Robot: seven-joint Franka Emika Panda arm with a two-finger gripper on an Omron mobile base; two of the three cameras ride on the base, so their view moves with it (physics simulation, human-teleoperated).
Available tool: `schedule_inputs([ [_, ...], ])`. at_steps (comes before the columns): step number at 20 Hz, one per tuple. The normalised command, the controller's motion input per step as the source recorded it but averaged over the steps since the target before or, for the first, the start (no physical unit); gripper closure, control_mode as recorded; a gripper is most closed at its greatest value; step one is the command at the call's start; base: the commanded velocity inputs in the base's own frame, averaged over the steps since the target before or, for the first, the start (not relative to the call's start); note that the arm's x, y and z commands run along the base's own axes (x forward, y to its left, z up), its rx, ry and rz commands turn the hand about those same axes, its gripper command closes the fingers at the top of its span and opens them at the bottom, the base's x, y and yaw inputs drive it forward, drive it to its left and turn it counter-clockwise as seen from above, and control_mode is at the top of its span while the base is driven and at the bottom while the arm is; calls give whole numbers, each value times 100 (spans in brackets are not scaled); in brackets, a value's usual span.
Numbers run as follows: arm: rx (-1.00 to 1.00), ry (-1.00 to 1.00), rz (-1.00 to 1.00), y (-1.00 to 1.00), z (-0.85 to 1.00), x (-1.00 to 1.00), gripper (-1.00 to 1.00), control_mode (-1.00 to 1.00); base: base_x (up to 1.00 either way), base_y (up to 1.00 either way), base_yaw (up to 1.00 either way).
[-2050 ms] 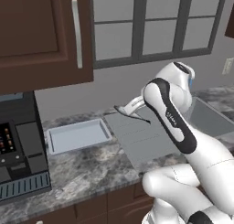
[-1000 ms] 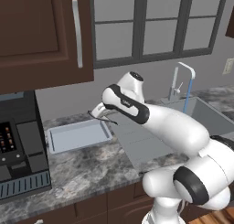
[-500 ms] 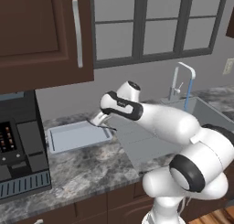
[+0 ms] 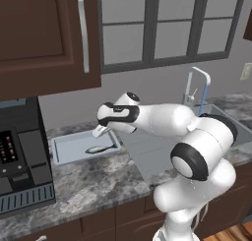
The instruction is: Take the fish out of the fridge, briefly rinse it in the sink, and place it on the tray next to the sink.
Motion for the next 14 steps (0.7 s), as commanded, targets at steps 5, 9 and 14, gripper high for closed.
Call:
schedule_inputs([
  [5,0,-4,1,2,-7,22,100,-100,0,0,0],
  [9,1,-1,0,1,21,-28,-100,-100,0,0,0],
  [14,8,-6,0,-47,97,-97,-100,-100,0,0,0],
])
